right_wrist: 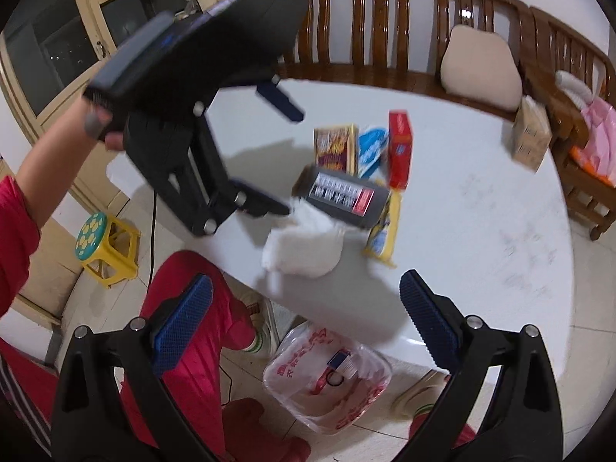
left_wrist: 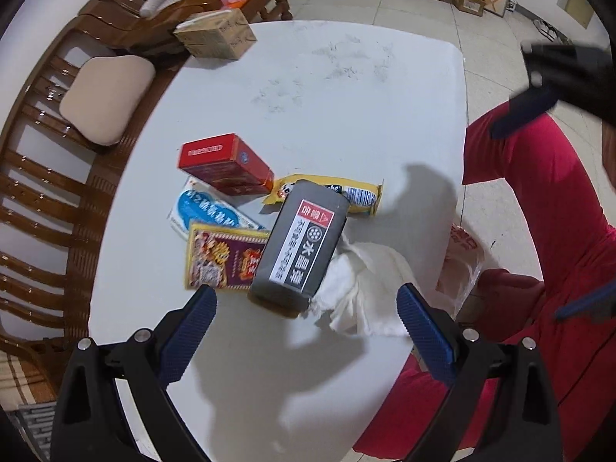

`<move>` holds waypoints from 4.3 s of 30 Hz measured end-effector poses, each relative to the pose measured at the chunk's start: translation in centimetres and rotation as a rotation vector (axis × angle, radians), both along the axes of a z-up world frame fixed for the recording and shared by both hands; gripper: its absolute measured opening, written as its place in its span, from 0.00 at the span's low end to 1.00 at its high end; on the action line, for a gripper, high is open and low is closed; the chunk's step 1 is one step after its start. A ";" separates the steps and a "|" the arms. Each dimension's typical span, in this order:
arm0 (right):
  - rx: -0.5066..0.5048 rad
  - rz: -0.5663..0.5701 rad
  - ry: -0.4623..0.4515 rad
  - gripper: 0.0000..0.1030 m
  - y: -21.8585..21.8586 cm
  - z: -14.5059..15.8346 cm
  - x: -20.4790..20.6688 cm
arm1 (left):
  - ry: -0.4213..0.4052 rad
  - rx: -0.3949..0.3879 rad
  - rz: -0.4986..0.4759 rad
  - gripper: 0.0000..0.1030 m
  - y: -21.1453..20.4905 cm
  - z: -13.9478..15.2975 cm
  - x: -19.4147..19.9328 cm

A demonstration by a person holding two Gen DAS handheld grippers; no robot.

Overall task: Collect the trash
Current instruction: 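Raise both tools back over the table toward the tissue and black box, then grasp the black labelled box with the left tool while the right tool grasps the white tissue, then lift the black box and white tissue off the table toward the trash bag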

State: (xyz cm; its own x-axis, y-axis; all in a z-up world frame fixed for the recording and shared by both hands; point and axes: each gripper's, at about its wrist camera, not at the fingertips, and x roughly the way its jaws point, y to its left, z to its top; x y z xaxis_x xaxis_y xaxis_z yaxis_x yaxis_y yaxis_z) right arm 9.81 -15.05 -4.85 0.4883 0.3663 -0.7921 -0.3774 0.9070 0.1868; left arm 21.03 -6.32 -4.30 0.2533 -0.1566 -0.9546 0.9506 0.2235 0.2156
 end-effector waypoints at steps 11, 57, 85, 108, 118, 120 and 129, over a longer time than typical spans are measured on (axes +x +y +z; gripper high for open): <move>0.025 -0.018 -0.059 0.93 3.0 -5.2 0.4 | 0.044 0.035 -0.036 0.90 -2.2 -2.8 1.9; -0.116 -0.188 -0.183 0.27 5.4 -10.2 3.4 | 0.097 -0.010 0.227 0.57 -2.9 -6.0 3.8; -0.157 -0.285 -0.224 0.26 1.6 -6.3 -1.0 | 0.077 -0.146 0.529 0.54 0.9 -2.2 4.3; -0.202 -0.343 -0.371 0.26 -1.0 1.7 -5.6 | -0.059 -0.253 0.575 0.54 4.6 5.0 -3.1; -0.204 -0.293 -0.416 0.26 0.2 5.1 -10.4 | -0.109 -0.313 0.566 0.54 5.8 6.4 -10.6; -0.203 -0.291 -0.421 0.26 0.4 5.5 -11.5 | -0.119 -0.326 0.566 0.54 6.0 6.3 -11.9; -0.221 -0.274 -0.416 0.26 1.7 5.4 -14.8 | -0.076 -0.378 0.615 0.54 6.3 3.8 -15.6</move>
State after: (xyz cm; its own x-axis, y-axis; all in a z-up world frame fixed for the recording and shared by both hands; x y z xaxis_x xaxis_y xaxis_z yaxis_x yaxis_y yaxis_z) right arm -5.03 -13.35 0.54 0.8314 0.0280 -0.5550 -0.1228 0.9833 -0.1343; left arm 5.39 -0.05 -0.50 0.4652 -0.2798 -0.8398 0.6144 0.7851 0.0788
